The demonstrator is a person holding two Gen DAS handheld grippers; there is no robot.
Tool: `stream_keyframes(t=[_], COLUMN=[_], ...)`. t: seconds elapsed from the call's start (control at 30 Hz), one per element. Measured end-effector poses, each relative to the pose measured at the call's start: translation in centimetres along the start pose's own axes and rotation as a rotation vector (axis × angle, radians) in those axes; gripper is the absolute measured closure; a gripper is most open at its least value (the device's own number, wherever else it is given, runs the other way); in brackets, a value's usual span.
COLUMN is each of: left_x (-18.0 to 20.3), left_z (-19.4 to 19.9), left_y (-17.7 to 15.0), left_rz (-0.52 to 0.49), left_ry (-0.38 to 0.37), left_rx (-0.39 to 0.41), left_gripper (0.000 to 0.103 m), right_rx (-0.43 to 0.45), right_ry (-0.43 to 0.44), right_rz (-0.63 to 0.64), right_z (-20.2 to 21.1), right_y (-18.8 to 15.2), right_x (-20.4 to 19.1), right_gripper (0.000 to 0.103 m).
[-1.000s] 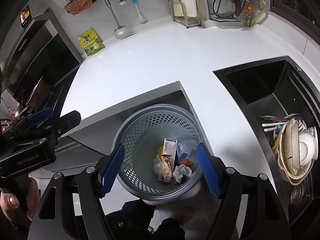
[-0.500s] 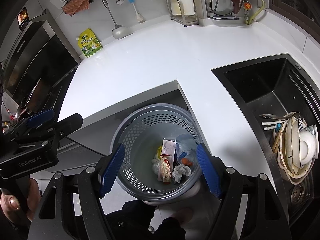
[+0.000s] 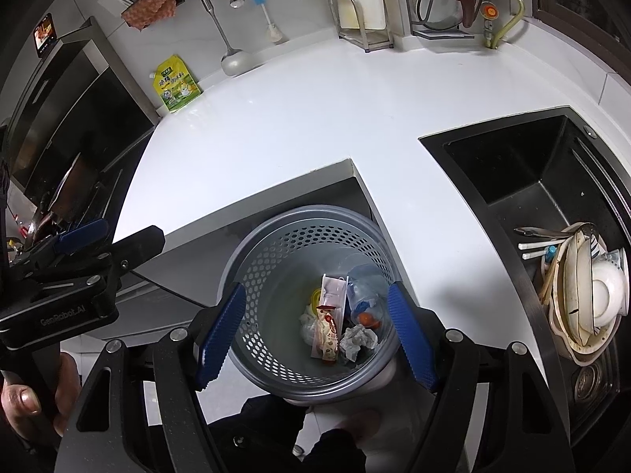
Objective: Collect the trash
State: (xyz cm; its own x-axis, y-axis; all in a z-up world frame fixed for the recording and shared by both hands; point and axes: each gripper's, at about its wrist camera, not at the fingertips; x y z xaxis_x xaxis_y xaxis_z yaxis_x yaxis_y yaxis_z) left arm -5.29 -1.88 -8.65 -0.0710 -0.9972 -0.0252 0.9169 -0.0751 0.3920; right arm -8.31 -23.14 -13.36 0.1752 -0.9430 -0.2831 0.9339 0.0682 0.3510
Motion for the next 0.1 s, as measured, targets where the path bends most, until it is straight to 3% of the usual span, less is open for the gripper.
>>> stream_keyframes(t=[0.1], left_x=[0.00], left_z=[0.02], left_y=[-0.01], left_rz=[-0.004], left_ry=[0.005], left_rx=[0.002], left_gripper=[0.007], right_rx=[0.000], right_ry=[-0.001], right_rz=[0.001], right_z=[-0.01], right_y=[0.02], right_x=[-0.01], right_gripper=[0.032])
Point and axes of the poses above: each gripper's, at about its wrist camera, not at the fingertips, and z roughly against the way its jaws point, x to its right, y to its top, and after that the axes turned 11 degrees about -x, right-handed
